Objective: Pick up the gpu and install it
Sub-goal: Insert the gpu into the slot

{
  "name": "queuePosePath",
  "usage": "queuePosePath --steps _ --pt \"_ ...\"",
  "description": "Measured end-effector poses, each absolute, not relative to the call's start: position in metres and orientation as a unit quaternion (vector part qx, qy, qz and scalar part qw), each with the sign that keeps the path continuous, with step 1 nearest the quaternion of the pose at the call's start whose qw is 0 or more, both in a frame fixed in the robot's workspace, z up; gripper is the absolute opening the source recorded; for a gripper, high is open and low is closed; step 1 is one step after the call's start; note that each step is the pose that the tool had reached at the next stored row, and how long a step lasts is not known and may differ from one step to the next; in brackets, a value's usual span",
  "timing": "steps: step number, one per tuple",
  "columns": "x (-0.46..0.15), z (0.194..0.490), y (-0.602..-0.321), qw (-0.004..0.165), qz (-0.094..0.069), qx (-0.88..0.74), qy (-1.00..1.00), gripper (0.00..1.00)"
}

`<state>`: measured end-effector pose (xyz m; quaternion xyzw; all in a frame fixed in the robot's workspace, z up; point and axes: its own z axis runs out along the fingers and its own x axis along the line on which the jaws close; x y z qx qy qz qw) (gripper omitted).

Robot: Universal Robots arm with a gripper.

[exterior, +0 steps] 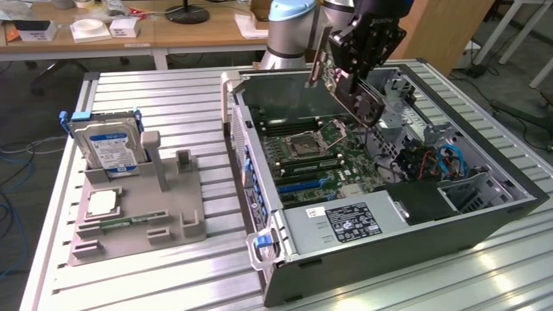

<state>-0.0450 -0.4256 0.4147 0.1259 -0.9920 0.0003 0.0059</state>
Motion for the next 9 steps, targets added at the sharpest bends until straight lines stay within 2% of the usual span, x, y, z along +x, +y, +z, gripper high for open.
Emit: queuePosePath --steps 9 --pt "-0.0451 0.4147 -0.4257 0.006 0.000 0.150 -0.989 0.26"
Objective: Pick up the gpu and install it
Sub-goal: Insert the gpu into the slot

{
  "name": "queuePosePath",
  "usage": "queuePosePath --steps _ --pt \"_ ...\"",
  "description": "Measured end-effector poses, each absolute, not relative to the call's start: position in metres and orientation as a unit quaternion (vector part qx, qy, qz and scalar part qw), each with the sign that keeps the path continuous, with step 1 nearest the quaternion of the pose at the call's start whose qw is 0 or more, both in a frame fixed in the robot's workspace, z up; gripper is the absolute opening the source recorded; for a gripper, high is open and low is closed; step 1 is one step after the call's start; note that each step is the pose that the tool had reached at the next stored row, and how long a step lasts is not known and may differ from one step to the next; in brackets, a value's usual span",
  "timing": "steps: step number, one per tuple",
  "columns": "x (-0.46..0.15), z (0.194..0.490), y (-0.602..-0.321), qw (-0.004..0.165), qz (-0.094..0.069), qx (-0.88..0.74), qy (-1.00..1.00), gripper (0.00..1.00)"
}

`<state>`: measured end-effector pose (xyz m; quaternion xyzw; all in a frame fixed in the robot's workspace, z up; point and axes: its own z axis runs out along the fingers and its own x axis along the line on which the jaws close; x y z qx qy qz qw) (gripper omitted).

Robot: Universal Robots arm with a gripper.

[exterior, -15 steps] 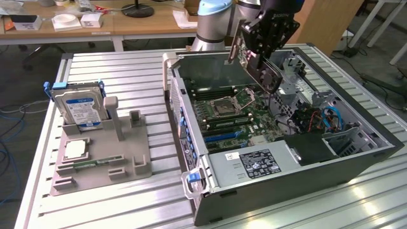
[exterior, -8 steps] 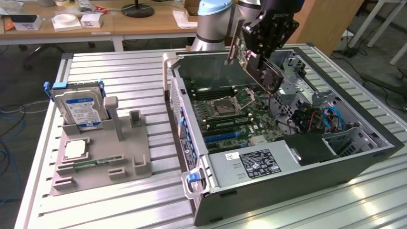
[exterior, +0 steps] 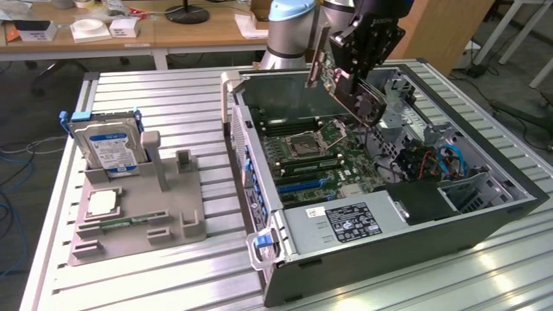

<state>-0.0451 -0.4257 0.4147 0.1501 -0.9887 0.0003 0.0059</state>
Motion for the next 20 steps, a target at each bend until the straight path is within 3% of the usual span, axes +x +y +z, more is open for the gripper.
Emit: queuePosePath --steps 20 --pt "-0.0450 0.4147 -0.4263 0.006 -0.001 0.205 -0.979 0.26"
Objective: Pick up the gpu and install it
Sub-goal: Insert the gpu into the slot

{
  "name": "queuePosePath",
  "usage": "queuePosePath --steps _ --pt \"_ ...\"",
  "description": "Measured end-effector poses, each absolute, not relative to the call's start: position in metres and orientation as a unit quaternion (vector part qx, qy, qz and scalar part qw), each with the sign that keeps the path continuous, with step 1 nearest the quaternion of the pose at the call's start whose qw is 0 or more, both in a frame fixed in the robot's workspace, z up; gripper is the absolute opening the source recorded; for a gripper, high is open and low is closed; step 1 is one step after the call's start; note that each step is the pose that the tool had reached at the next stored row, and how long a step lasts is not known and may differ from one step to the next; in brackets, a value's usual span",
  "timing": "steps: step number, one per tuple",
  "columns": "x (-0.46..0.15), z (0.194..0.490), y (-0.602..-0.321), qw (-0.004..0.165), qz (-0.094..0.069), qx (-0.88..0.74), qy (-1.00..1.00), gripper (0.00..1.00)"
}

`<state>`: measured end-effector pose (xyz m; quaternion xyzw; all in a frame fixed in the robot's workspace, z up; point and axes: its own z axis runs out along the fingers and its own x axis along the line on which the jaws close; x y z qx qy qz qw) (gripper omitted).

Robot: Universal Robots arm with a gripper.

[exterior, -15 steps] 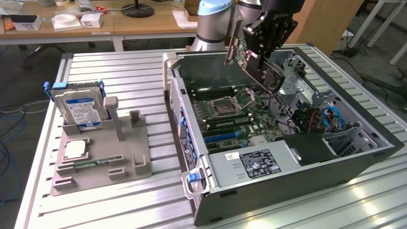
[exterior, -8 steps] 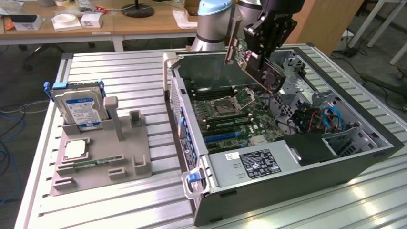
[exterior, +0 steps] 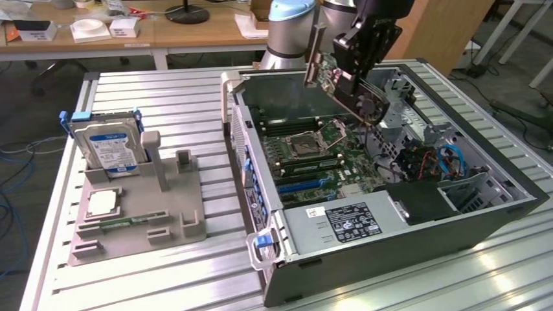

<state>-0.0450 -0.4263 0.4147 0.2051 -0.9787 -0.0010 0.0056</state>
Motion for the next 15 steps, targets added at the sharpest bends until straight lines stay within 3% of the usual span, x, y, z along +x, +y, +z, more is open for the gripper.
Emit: queuePosePath --steps 15 --pt "-0.0447 0.4147 -0.4264 0.005 -0.003 0.249 -0.969 0.26"
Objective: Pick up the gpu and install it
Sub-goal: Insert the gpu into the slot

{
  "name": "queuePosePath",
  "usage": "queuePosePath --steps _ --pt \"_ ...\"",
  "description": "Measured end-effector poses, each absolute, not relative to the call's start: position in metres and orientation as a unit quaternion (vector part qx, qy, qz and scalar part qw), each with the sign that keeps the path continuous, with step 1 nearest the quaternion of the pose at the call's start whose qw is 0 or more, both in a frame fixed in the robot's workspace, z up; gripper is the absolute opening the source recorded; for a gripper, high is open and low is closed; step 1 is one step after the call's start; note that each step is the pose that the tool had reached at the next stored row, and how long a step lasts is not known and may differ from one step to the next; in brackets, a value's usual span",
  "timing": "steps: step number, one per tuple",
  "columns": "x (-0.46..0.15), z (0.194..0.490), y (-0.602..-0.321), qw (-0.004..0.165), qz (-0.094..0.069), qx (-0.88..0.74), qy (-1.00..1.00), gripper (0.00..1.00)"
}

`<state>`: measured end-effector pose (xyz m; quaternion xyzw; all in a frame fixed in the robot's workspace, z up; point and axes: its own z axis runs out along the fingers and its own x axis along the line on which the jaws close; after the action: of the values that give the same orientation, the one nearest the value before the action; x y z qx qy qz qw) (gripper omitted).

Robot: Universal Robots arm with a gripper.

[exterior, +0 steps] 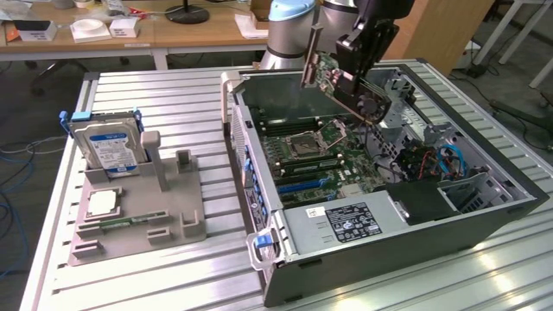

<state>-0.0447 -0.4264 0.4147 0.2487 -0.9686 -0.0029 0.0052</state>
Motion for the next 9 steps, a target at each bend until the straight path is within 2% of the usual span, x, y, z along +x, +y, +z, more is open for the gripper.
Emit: queuePosePath --steps 9 --pt "-0.0445 0.4147 -0.4264 0.005 -0.004 0.274 -0.962 0.26"
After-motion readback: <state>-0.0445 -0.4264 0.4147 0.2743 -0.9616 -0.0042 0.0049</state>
